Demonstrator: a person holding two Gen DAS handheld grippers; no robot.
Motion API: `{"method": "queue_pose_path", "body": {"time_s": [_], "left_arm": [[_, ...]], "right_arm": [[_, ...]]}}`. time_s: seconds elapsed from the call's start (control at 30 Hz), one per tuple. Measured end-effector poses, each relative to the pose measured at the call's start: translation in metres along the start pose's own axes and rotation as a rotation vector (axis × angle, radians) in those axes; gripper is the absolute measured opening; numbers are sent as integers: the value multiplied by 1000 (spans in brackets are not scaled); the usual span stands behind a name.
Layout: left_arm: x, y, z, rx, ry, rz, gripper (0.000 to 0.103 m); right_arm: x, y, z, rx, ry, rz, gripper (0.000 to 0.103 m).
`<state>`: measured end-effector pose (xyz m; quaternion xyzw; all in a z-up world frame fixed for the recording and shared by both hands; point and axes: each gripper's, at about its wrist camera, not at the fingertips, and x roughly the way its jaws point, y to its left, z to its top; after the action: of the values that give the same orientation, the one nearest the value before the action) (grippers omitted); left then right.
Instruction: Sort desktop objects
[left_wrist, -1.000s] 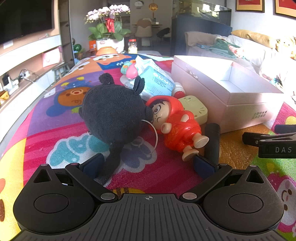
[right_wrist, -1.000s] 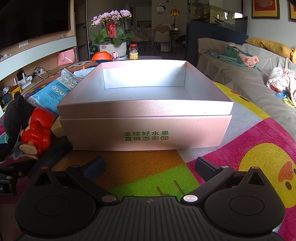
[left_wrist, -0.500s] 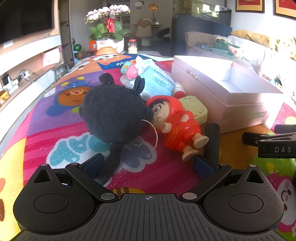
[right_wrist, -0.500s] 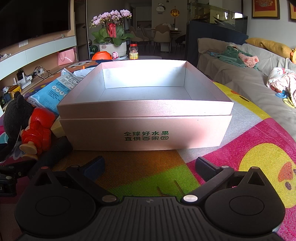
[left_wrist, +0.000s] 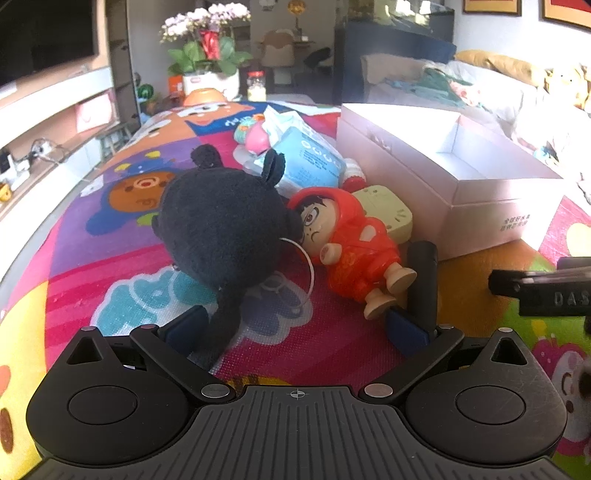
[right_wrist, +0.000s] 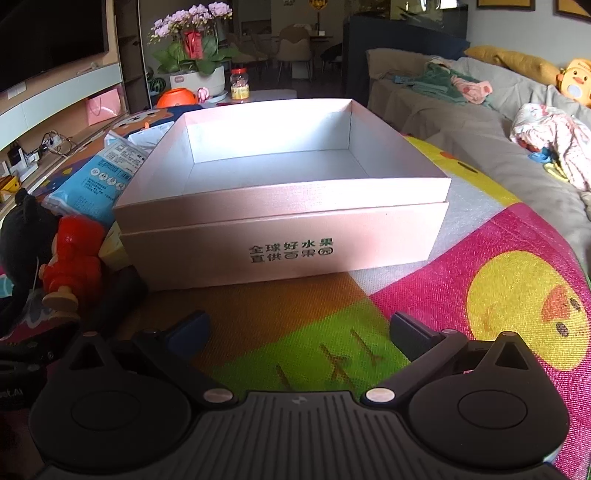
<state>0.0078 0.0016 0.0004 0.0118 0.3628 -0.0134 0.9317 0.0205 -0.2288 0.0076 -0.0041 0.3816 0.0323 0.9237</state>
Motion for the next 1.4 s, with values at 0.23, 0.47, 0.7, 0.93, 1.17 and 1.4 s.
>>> {"method": "queue_pose_path", "body": {"time_s": [0.23, 0.47, 0.7, 0.93, 1.17, 1.4], "left_arm": [[0, 3, 3, 27, 9, -34, 103], [1, 5, 2, 10, -3, -36, 103], [13, 44, 19, -114, -29, 96, 103], [5, 69, 17, -144, -53, 121, 103], [-21, 80, 14, -156, -131, 97, 103], [-37, 79, 15, -179, -183, 40, 103]], "right_arm": [[-3, 2, -5, -20, -15, -3, 103], [-5, 0, -7, -51, -20, 30, 103], [-5, 2, -8, -61, -27, 40, 103], [-11, 33, -10, -204, -23, 232, 103], [-6, 77, 2, -245, -33, 371, 87], [-15, 79, 1, -324, -55, 373, 74]]}}
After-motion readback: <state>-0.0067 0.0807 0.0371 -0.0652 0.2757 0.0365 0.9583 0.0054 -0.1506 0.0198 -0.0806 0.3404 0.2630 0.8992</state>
